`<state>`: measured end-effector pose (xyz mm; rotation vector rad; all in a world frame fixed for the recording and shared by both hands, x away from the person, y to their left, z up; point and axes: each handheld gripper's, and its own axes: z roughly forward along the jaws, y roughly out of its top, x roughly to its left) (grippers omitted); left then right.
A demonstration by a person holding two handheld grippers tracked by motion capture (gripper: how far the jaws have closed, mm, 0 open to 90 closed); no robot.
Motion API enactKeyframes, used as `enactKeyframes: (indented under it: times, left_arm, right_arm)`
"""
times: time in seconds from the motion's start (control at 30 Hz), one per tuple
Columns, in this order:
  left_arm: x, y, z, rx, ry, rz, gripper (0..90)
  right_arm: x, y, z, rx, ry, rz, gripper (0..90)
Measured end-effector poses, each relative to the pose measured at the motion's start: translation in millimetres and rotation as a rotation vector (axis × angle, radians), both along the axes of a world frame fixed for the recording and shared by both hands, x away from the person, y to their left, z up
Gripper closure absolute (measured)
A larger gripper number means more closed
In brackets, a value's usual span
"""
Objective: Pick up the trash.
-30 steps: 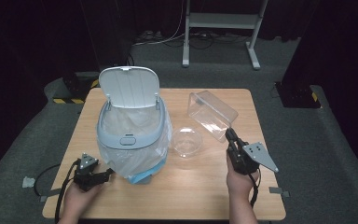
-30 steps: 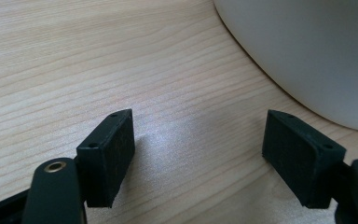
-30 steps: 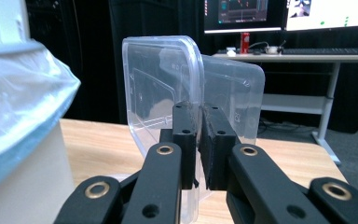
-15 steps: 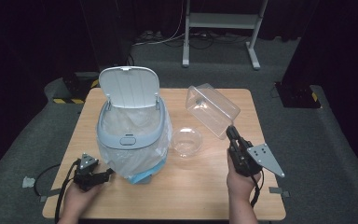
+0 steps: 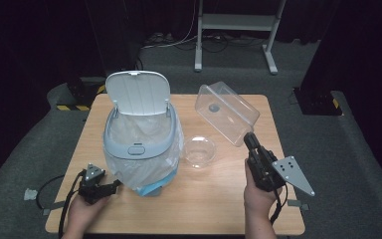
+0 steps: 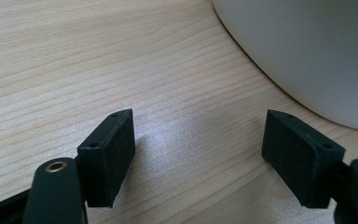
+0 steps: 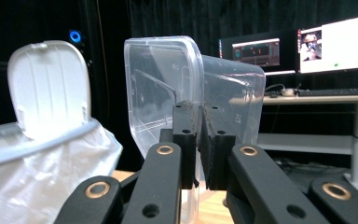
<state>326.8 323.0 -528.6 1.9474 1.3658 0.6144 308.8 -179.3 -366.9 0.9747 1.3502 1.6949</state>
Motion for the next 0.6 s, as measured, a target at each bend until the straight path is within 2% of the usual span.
enactKeyframes:
  times: [0.2,0.33,0.47,0.6]
  left_arm:
    - [0.0,-0.1,-0.1,-0.002,0.000,0.000,25.5]
    - [0.0,-0.1,0.0,-0.002,0.001,-0.001,25.6]
    - [0.0,-0.1,0.0,-0.002,0.000,0.000,25.6]
    - [-0.1,-0.1,0.0,-0.001,0.000,0.000,25.6]
  right_arm:
    - [-7.3,5.0,7.4,0.006,-0.033,0.015,85.7]
    - [-13.6,8.0,13.7,0.028,-0.056,0.050,85.7]
    - [-17.0,10.6,17.4,0.025,-0.070,0.065,85.7]
    - [-23.2,15.2,24.0,0.029,-0.089,0.105,85.7]
